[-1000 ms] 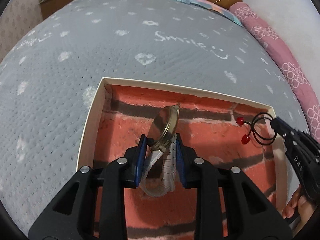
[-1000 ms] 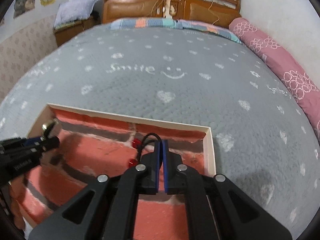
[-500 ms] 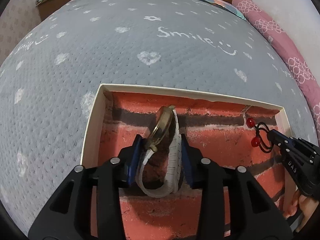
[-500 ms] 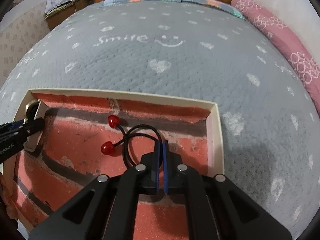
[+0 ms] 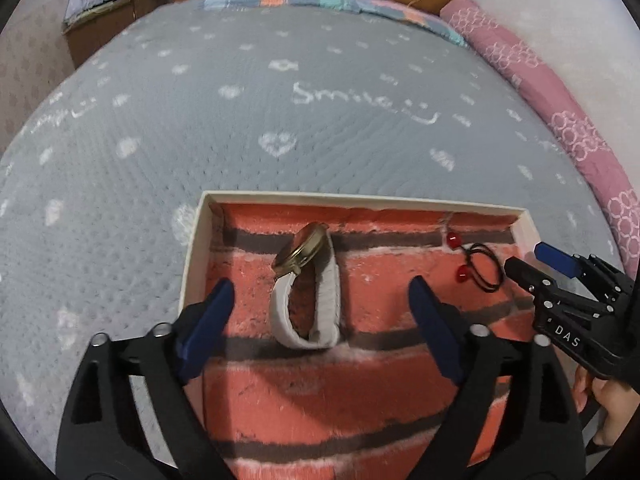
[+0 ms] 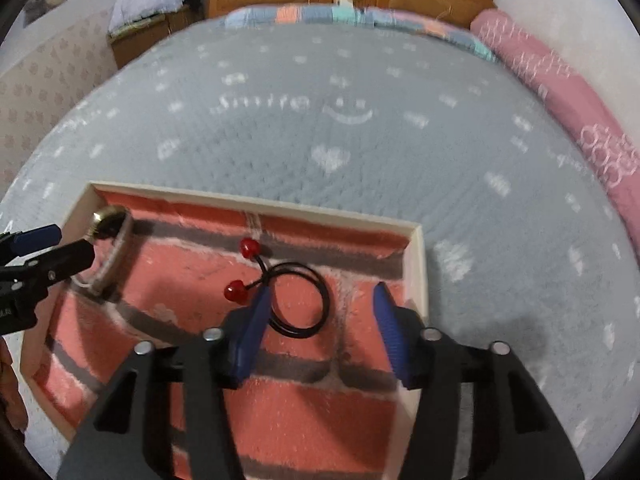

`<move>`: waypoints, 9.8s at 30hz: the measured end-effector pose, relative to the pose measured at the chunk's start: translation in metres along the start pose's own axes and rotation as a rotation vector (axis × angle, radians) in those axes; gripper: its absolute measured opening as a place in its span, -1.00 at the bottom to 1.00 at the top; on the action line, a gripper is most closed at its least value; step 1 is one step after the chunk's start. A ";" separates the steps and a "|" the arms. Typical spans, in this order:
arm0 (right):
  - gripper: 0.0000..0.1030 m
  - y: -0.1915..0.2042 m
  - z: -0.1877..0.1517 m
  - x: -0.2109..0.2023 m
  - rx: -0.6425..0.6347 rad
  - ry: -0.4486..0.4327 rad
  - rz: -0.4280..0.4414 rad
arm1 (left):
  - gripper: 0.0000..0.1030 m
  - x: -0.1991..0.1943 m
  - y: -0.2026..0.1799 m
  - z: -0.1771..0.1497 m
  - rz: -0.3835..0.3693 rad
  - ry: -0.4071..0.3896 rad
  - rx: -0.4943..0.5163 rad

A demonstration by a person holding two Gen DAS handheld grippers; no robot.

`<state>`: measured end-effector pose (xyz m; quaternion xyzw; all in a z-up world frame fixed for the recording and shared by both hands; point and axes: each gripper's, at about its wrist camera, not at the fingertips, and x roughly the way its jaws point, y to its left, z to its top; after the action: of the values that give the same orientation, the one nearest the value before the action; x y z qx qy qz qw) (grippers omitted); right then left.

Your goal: Organize jewelry

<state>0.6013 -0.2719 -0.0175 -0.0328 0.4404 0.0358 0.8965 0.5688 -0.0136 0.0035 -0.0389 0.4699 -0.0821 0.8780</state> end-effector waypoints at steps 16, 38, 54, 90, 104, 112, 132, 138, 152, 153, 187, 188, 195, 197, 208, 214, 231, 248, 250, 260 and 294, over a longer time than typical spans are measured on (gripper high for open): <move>0.64 -0.037 -0.059 -0.134 0.089 -0.163 -0.009 | 0.90 -0.152 0.022 -0.064 -0.044 -0.173 -0.025; 0.65 -0.023 -0.249 -0.221 0.095 -0.298 -0.074 | 0.91 -0.211 0.041 -0.251 0.014 -0.265 -0.024; 0.66 -0.017 -0.304 -0.213 0.121 -0.293 -0.078 | 0.91 -0.193 0.029 -0.315 0.119 -0.281 0.074; 0.64 -0.012 -0.303 -0.193 0.097 -0.255 -0.089 | 0.22 -0.144 0.032 -0.312 0.035 -0.105 0.078; 0.13 -0.008 -0.289 -0.165 0.089 -0.159 0.002 | 0.16 -0.131 0.029 -0.305 0.006 -0.047 0.081; 0.12 -0.008 -0.291 -0.167 0.097 -0.171 0.014 | -0.52 -0.128 0.019 -0.303 -0.028 -0.034 0.125; 0.12 -0.013 -0.292 -0.174 0.120 -0.202 -0.001 | -0.66 -0.148 0.014 -0.304 -0.014 -0.113 0.128; 0.12 -0.011 -0.291 -0.179 0.109 -0.215 -0.012 | -0.66 -0.166 0.009 -0.303 -0.034 -0.168 0.127; 0.12 -0.014 -0.276 -0.195 0.099 -0.247 -0.031 | -0.66 -0.199 -0.010 -0.279 -0.088 -0.256 0.153; 0.12 -0.014 -0.274 -0.196 0.099 -0.249 -0.032 | -0.66 -0.201 -0.013 -0.275 -0.091 -0.261 0.157; 0.12 0.005 -0.108 -0.134 0.107 -0.300 -0.044 | -0.66 -0.152 -0.012 -0.111 -0.068 -0.352 0.145; 0.12 0.005 -0.102 -0.127 0.107 -0.296 -0.045 | -0.66 -0.146 -0.009 -0.108 -0.069 -0.348 0.138; 0.12 0.011 -0.075 -0.091 0.109 -0.281 -0.041 | -0.66 -0.108 0.000 -0.084 -0.063 -0.326 0.133; 0.12 0.012 -0.068 -0.081 0.111 -0.276 -0.045 | -0.66 -0.101 0.002 -0.079 -0.064 -0.322 0.130; 0.12 0.006 -0.048 -0.038 0.121 -0.185 -0.080 | -0.66 -0.055 0.016 -0.054 -0.048 -0.263 0.105; 0.12 0.003 -0.045 -0.024 0.132 -0.145 -0.081 | -0.66 -0.044 0.017 -0.046 -0.032 -0.250 0.105; 0.12 0.004 -0.049 -0.006 0.115 -0.103 -0.103 | -0.65 -0.018 0.029 -0.042 0.020 -0.219 0.083; 0.12 0.005 -0.049 -0.004 0.108 -0.095 -0.116 | -0.65 -0.001 0.029 -0.040 0.053 -0.178 0.090; 0.12 0.006 -0.049 -0.004 0.104 -0.094 -0.120 | -0.65 0.000 0.030 -0.040 0.058 -0.174 0.090; 0.13 0.005 -0.051 -0.002 0.105 -0.090 -0.115 | -0.63 0.004 0.030 -0.039 0.073 -0.148 0.090; 0.86 -0.018 -0.082 -0.150 0.098 -0.196 -0.133 | 0.90 -0.192 0.009 -0.109 0.165 -0.411 0.153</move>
<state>0.4471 -0.3030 0.0517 -0.0147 0.3488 -0.0423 0.9361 0.3741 0.0311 0.0988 0.0504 0.2750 -0.0358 0.9594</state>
